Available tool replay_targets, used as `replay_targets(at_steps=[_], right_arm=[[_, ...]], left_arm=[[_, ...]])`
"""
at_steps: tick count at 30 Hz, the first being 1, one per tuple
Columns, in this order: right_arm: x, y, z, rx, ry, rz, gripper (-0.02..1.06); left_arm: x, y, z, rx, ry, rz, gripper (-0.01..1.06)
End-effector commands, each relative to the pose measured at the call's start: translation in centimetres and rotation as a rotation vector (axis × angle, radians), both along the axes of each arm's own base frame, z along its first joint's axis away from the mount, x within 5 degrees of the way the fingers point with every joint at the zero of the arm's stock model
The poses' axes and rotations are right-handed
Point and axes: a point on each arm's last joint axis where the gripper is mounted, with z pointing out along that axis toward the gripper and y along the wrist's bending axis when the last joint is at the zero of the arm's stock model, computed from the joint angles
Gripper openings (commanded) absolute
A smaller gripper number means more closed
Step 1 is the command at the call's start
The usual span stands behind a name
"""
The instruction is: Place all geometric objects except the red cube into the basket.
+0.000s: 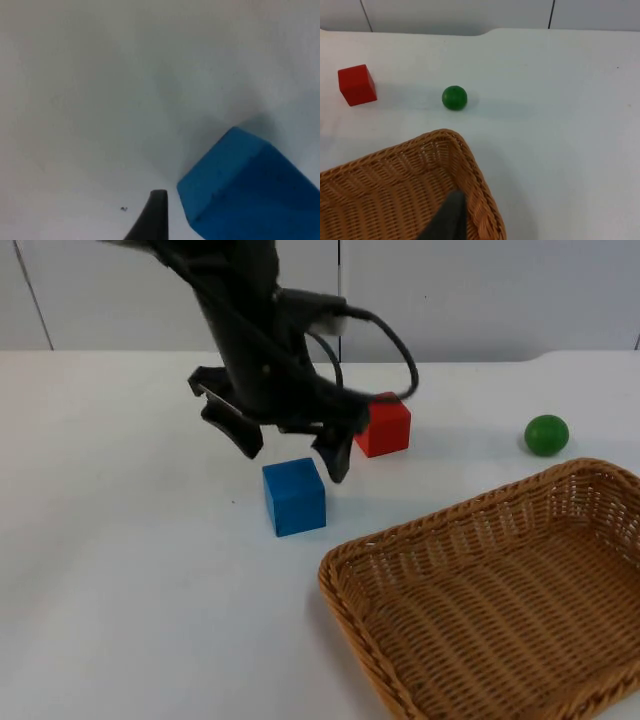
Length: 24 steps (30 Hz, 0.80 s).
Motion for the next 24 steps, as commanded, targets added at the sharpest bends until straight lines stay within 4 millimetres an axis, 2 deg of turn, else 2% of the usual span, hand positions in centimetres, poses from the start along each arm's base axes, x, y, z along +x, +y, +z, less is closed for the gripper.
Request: replay_targets(at_steps=[1,6,14,17,19,20,24], right_arm=[[0.1,-0.1,0.4,-0.021,-0.024,-0.001,1.05],[0.1,-0.2,0.4,-0.032,-0.024,-0.003,1.05],[0.1,-0.3,0.4,-0.039,-0.024,-0.005,1.05],[0.1,-0.3,0.4,-0.039,-0.024,-0.005,1.05],[0.1,-0.3,0.4,-0.039,-0.024,-0.005,1.05],[0.1,-0.3,0.4,-0.039,-0.024,-0.005,1.05],[0.1,-0.3,0.4,-0.039,-0.024,-0.005,1.05]], left_arm=[[-0.1,-0.2,-0.3,0.063,-0.015,-0.097,0.87],[-0.2,-0.2,-1.0,0.102,-0.02,-0.264,0.87],[-0.2,-0.4,-2.2,0.106,-0.014,-0.409,0.87],[-0.1,-0.5,-2.2,0.104,-0.035,-0.422,0.82],[0.1,-0.6,-2.2,0.093,-0.051,-0.416,0.61],[0.1,-0.6,-2.2,0.093,-0.051,-0.416,0.61],[0.1,-0.6,-2.2,0.094,-0.054,-0.416,0.15]])
